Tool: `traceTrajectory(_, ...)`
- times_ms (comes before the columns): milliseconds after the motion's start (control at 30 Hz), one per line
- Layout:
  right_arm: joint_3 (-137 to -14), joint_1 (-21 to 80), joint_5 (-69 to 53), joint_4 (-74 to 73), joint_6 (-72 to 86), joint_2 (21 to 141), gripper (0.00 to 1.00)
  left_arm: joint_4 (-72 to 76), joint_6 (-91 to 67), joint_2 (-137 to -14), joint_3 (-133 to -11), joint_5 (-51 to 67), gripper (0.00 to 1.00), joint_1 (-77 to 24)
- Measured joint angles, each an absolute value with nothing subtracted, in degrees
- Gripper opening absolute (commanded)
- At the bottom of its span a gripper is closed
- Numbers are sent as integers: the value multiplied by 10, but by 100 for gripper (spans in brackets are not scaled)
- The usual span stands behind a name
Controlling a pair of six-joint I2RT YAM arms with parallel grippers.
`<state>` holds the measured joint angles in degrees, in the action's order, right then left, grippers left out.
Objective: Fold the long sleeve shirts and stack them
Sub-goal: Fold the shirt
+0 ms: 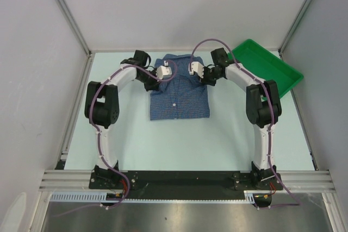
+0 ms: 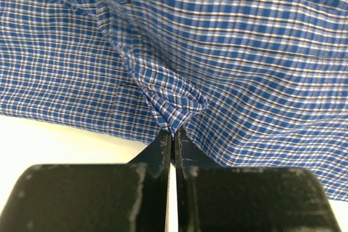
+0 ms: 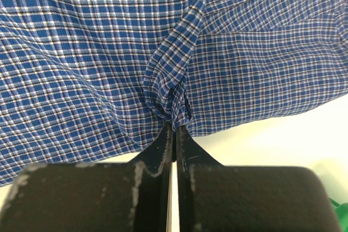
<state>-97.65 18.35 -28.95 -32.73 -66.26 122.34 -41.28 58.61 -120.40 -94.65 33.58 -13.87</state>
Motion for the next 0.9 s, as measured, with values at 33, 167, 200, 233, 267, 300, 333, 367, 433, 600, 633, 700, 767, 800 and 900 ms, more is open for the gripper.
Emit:
traceTrajectory(33, -980, 183, -289, -332, -665, 1225, 0, -412, 582, -1207, -950, 333, 3, -139)
traceTrajectory(167, -986, 182, -289, -346, -672, 1226, 5, -409, 570, -1210, -961, 327, 6, -141)
traceTrajectory(200, -988, 183, -289, -350, -674, 1227, 16, -408, 569, -1211, -962, 325, 8, -141)
traceTrajectory(233, -990, 183, -288, -353, -675, 1227, 22, -407, 568, -1211, -962, 324, 16, -141)
traceTrajectory(267, -991, 183, -287, -357, -677, 1227, 28, -406, 565, -1211, -962, 320, 20, -142)
traceTrajectory(300, -992, 183, -285, -361, -679, 1227, 47, -406, 563, -1212, -962, 316, 26, -143)
traceTrajectory(333, -992, 183, -281, -366, -680, 1227, 55, -406, 559, -1213, -964, 313, 39, -143)
traceTrajectory(367, -992, 183, -278, -371, -680, 1227, 61, -406, 554, -1215, -966, 310, 44, -143)
traceTrajectory(433, -992, 182, -268, -382, -681, 1227, 75, -405, 539, -1217, -970, 303, 58, -141)
traceTrajectory(600, -996, 171, -243, -410, -650, 1223, 84, -397, 461, -1214, -990, 304, 79, -117)
traceTrajectory(633, -1000, 168, -241, -421, -634, 1219, 83, -396, 441, -1209, -991, 309, 80, -107)
traceTrajectory(700, -1006, 159, -243, -444, -593, 1204, 80, -396, 402, -1187, -983, 323, 80, -84)
traceTrajectory(767, -1007, 150, -254, -467, -540, 1183, 77, -396, 369, -1149, -958, 342, 80, -66)
traceTrajectory(800, -1007, 144, -270, -481, -502, 1168, 72, -389, 349, -1120, -929, 351, 81, -57)
traceTrajectory(900, -1000, 124, -329, -499, -388, 1140, 66, -382, 288, -1026, -825, 390, 81, -46)
